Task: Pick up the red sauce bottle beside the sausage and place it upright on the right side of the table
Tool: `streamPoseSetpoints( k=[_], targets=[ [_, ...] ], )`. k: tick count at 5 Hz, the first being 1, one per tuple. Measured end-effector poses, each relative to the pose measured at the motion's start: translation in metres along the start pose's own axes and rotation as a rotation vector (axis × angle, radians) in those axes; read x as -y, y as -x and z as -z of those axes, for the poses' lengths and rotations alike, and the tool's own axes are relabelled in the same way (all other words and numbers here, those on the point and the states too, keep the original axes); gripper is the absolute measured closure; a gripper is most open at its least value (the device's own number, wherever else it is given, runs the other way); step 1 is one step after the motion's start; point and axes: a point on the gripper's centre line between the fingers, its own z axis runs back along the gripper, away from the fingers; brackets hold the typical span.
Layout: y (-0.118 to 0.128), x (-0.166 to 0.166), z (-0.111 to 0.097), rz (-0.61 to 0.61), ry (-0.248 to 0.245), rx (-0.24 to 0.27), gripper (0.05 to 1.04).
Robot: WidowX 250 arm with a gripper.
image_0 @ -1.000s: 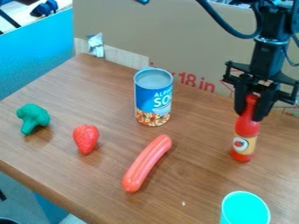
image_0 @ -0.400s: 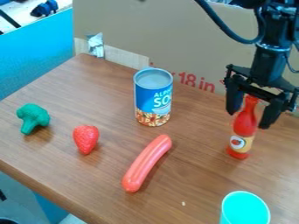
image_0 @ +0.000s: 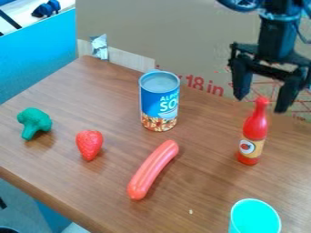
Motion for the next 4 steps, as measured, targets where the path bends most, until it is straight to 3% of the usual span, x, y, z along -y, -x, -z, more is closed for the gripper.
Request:
streamPoseSetpoints(
  k=[1, 2, 3, 4],
  targets=[
    [0.029, -0.005, -0.026, 0.040, -0.126, 0.015, 0.081],
    [0.082, -0.020, -0.010, 0.082, -0.249, -0.110, 0.081],
    [0.119, -0.026, 0.009, 0.113, -0.196, -0.156, 0.081],
    [0.129, -0.028, 0.015, 0.104, -0.116, -0.164, 0.081]
  ],
)
